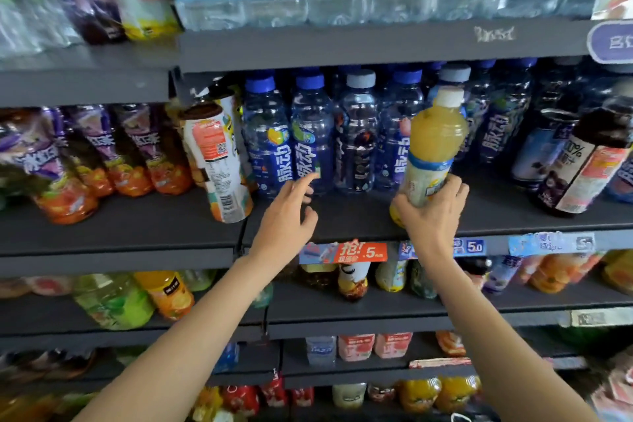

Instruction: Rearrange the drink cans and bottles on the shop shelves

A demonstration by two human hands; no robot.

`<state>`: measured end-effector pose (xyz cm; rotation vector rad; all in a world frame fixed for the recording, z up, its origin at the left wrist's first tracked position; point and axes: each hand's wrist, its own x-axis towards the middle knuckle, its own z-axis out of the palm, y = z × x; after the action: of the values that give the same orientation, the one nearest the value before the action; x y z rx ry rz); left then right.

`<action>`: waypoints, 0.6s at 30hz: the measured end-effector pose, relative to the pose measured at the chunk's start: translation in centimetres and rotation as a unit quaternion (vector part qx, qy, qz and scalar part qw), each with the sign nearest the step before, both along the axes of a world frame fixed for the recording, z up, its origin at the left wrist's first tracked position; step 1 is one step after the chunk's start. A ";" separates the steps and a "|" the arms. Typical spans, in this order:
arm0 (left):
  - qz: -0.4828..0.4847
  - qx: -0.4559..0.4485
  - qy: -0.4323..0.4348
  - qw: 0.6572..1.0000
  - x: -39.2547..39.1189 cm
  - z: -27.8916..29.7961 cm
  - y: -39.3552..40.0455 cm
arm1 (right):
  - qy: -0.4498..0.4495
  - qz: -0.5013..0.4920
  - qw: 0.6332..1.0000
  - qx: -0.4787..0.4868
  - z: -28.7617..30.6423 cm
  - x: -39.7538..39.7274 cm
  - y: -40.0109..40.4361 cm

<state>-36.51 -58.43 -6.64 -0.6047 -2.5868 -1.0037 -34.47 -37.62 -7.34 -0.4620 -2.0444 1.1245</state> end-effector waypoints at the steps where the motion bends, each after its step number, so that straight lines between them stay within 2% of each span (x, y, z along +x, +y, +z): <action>1: 0.009 0.017 0.017 1.000 0.5 0.4 -1.8 | 0.023 0.037 0.999 0.012 0.0 0.5 -2.2; 5: 0.056 0.025 0.045 0.997 3.2 1.1 -11.5 | 0.091 0.181 0.978 0.041 1.1 2.4 -12.9; 11: 0.173 0.037 0.050 0.983 8.6 0.9 -33.8 | 0.160 0.355 0.921 0.025 3.4 3.9 -33.8; 15: 0.240 0.035 0.030 0.970 12.8 2.0 -48.9 | 0.214 0.400 0.891 -0.006 4.6 4.7 -49.0; 18: 0.292 0.011 0.027 0.956 15.7 3.2 -58.6 | 0.199 0.421 0.883 -0.051 4.9 4.7 -59.5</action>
<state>-20.84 -116.99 -3.43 0.1439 -2.4606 -0.7933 -29.78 -97.11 -2.40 0.6527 -1.8223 1.6546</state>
